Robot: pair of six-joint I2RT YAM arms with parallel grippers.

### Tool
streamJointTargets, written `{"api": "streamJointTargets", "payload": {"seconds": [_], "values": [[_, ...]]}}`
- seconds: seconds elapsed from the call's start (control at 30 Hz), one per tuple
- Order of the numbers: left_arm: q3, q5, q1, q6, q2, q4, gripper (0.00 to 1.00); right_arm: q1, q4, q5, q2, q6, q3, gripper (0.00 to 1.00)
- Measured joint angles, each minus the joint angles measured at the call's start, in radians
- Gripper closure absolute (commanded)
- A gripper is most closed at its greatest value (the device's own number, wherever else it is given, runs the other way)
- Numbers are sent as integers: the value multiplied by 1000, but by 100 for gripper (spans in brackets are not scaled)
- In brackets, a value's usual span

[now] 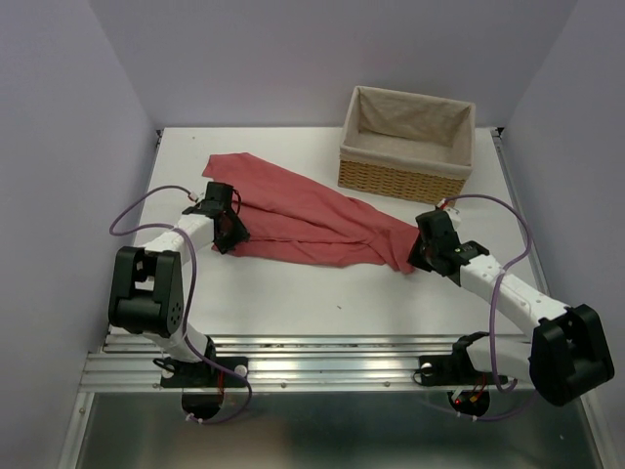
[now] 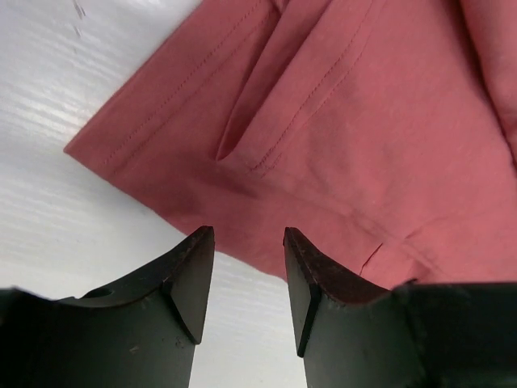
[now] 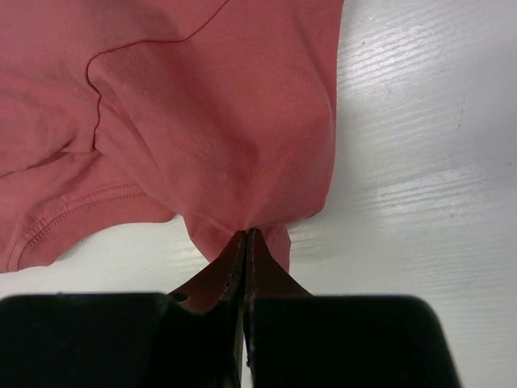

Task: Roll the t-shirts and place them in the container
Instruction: Flatten out the T-shirt at the center of the board.

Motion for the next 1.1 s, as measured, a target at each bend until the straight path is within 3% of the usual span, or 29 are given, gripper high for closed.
{"api": "streamJointTargets", "payload": {"seconds": [0.43,0.53,0.73,0.87,1.1], "values": [[47,-67,-2,-17,105,87,46,0,6,-15,-2,0,0,99],[49,-72,-2,-17,105,102,50,0,7,-19,-2,0,0,99],[49,-86,-2,-17,105,104,67,0,7,-28,-2,0,0,99],[53,-95,-2,-14,105,104,100,0,7,-30,-2,0,0,99],[88,-99,-2,-8,84,69,100,0,6,-30,-3,0,0,96]]}}
